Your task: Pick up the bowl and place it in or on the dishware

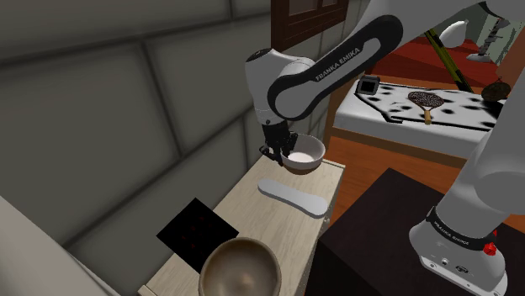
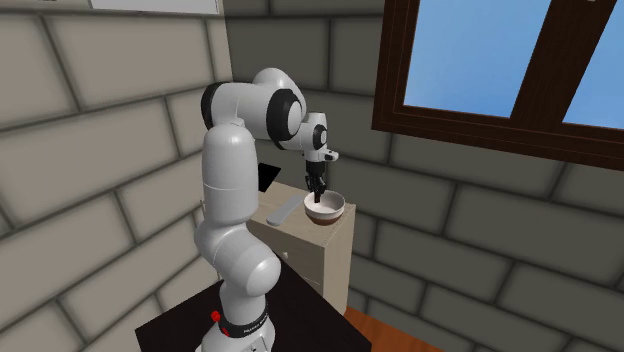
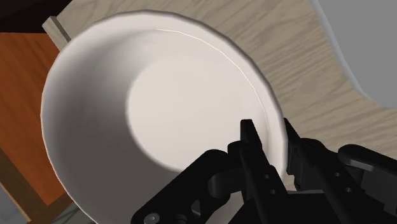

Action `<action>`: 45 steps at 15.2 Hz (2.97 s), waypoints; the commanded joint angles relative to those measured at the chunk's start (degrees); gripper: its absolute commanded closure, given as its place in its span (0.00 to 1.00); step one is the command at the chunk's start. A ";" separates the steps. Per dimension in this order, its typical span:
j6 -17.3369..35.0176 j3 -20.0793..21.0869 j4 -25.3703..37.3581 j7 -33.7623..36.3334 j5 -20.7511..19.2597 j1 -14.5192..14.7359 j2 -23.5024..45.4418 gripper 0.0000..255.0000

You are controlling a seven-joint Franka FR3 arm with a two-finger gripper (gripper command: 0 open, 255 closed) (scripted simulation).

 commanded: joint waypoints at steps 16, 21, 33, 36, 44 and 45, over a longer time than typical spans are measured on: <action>-11.51 0.13 6.24 -2.68 2.81 -0.26 -5.83 1.00; -15.20 0.08 8.86 -3.27 3.31 -0.31 -7.02 1.00; -19.09 7.14 15.31 10.45 4.48 6.78 -3.30 1.00; -20.00 9.09 18.22 14.93 4.02 9.18 -0.80 1.00; -23.45 13.19 29.35 27.14 0.76 17.10 8.71 1.00; -24.03 13.53 31.13 28.63 0.17 18.32 10.17 1.00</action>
